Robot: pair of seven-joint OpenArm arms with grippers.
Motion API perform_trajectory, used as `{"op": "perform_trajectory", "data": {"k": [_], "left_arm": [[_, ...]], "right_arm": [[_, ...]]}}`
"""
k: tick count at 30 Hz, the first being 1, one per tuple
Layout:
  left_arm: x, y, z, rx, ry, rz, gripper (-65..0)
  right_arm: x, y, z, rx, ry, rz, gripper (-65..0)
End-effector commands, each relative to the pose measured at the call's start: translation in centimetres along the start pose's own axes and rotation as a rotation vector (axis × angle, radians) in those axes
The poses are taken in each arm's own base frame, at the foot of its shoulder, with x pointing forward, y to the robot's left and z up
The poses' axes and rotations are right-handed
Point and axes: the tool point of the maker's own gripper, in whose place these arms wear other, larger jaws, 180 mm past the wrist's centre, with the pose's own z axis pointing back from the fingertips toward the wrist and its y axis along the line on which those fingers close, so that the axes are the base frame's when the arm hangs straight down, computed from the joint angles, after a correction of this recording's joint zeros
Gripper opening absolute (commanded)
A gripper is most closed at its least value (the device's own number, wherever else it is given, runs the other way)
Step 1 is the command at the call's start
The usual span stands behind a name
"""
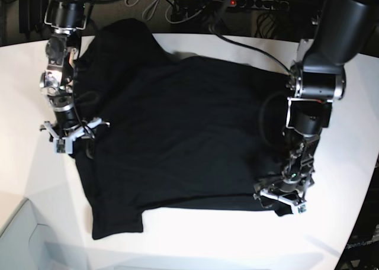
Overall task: Layout the t-shirt on the table in an organized manner, then fold the t-shirt properly
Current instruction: 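Press and smooth the shirt body with both grippers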
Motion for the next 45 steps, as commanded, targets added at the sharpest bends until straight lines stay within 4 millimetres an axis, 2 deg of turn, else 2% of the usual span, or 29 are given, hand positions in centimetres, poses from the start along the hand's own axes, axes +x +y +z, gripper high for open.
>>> {"op": "perform_trajectory", "data": {"k": [1, 5, 7, 13, 15, 18, 21, 23, 26, 31, 34, 36, 41, 43, 45], "left_arm": [[4.1, -2.1, -0.2, -0.039, -0.1, 0.011, -12.3], [5.5, -2.7, 0.0, -0.048, -0.186, 0.017, -12.3], [5.9, -4.1, 0.3, -0.069, -0.239, 0.024, -12.3], [10.8, -6.4, 1.1, -0.098, -0.393, 0.046, -12.3], [10.5, -6.6, 0.8, -0.102, -0.357, 0.04, -12.3], [8.8, -6.0, 0.3, -0.095, -0.27, 0.023, -12.3], [3.2, -4.4, 0.0, -0.07, -0.136, 0.016, -12.3], [1.0, -2.5, 0.2, -0.043, -0.1, 0.013, -12.3], [-2.3, -1.2, 1.1, -0.038, -0.078, 0.004, -12.3], [-4.3, -1.1, 2.7, -0.063, -0.098, -0.015, -12.3], [-6.1, 0.6, 3.1, -0.04, -0.069, -0.024, -12.3], [-8.6, 1.7, 3.8, -0.026, -0.029, -0.03, -12.3], [-13.1, 3.6, 5.3, 0.002, 0.045, -0.037, -12.3], [-13.5, 5.0, 5.8, 0.016, 0.046, -0.052, -12.3], [-13.5, 5.2, 6.4, 0.009, 0.035, -0.057, -12.3]], "right_arm": [[2.1, -0.6, -0.2, -0.01, -0.064, 0.007, -31.9], [1.1, -0.5, 0.9, -0.008, -0.047, 0.016, -31.9], [0.9, -0.4, 1.7, -0.006, -0.044, 0.025, -31.9], [1.4, 0.7, 3.0, 0.001, -0.068, 0.025, -32.0], [1.9, 0.9, 3.4, 0.006, -0.08, 0.035, -32.2], [2.9, 1.5, 3.9, 0.011, -0.109, 0.036, -32.2], [3.9, 2.5, 4.2, 0.016, -0.139, 0.015, -32.2], [3.8, 3.1, 4.1, 0.028, -0.139, 0.012, -32.2], [3.5, 4.8, 3.8, 0.073, -0.13, 0.017, -32.2], [1.7, 6.9, 3.3, 0.13, -0.081, 0.014, -32.2], [-0.1, 7.7, 2.9, 0.153, -0.035, 0.005, -32.2], [-0.4, 7.9, 2.7, 0.157, -0.027, 0.002, -32.2], [-1.5, 7.8, 2.2, 0.157, 0.001, -0.005, -32.2], [-1.6, 7.6, 2.2, 0.155, 0.003, -0.003, -32.2], [-1.6, 7.2, 2.2, 0.153, 0.006, 0.009, -32.2]]}}
